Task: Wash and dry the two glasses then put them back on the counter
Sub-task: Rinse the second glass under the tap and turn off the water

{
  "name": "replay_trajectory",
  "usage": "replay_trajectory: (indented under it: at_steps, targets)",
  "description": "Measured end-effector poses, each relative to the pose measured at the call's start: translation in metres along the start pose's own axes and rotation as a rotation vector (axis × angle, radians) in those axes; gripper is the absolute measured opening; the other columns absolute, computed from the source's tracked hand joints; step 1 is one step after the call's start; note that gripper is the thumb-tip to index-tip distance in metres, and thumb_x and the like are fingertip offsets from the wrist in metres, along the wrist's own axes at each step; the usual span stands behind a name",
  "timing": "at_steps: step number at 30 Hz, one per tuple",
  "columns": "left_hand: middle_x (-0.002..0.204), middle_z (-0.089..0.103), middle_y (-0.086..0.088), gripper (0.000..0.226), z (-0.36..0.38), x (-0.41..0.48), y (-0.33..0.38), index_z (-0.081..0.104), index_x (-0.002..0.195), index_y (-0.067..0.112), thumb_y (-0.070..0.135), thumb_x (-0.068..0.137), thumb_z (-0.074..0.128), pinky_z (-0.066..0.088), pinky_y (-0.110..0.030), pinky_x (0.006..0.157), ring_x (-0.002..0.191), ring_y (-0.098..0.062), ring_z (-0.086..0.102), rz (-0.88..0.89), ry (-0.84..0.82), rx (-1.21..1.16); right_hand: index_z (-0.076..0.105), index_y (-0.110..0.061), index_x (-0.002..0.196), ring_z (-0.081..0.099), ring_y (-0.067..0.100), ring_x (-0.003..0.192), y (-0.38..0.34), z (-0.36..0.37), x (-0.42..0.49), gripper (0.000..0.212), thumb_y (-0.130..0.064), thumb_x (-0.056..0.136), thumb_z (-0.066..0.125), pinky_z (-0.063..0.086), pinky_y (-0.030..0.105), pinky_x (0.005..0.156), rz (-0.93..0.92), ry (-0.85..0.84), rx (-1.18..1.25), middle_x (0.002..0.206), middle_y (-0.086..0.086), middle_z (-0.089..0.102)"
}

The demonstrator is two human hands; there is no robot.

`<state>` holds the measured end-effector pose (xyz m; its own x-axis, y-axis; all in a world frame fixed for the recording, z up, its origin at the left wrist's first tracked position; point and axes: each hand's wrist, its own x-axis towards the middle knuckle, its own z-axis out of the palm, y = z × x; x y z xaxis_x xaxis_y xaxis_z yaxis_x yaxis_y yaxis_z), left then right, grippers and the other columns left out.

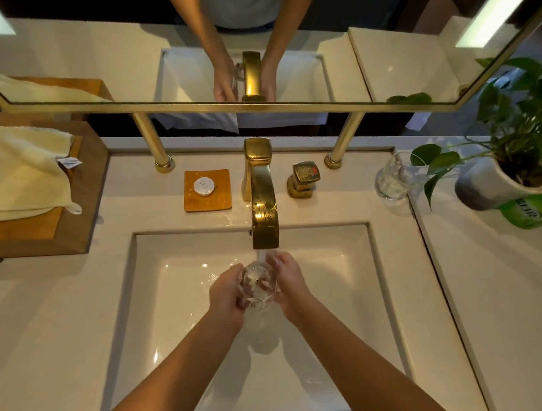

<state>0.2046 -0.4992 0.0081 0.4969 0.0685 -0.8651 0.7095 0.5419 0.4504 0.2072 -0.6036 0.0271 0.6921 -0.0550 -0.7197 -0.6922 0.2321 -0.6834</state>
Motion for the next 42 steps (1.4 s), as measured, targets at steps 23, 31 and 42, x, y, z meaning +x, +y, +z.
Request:
replay_trajectory:
  at_steps: [23, 31, 42]
  targets:
    - [0.093, 0.070, -0.012, 0.034, -0.006, 0.006, 0.001, 0.065, 0.106, 0.005, 0.029, 0.083, 0.061, 0.060, -0.034, 0.065, 0.066, -0.023, 0.073, -0.413, -0.418, -0.396, 0.041, -0.020, 0.144, 0.033, 0.028, 0.140, -0.159, -0.046, 0.059, 0.065, -0.016, 0.086, 0.069, 0.036, 0.040, 0.110, -0.640, 0.081, -1.220, 0.154, 0.009, 0.031]
    - [0.060, 0.063, -0.001, 0.031, -0.005, 0.012, -0.008, 0.065, 0.081, 0.008, 0.038, 0.089, 0.059, 0.049, -0.016, 0.043, 0.045, -0.007, 0.058, -0.416, -0.372, -0.316, 0.060, -0.014, 0.112, 0.060, 0.024, 0.095, -0.161, -0.040, 0.072, 0.035, -0.037, 0.086, 0.067, 0.054, 0.038, 0.083, -0.695, 0.263, -1.494, 0.103, 0.006, 0.063]
    - [0.052, 0.061, -0.001, 0.036, -0.032, 0.004, 0.002, 0.065, 0.068, 0.003, 0.006, 0.044, 0.092, 0.046, -0.017, 0.036, 0.038, -0.008, 0.058, -0.413, -0.470, -0.524, 0.025, -0.022, 0.149, 0.033, 0.024, 0.138, -0.083, -0.041, 0.030, 0.074, -0.019, 0.087, 0.066, 0.039, 0.041, 0.111, -0.656, 0.156, -0.925, 0.157, 0.008, 0.014]
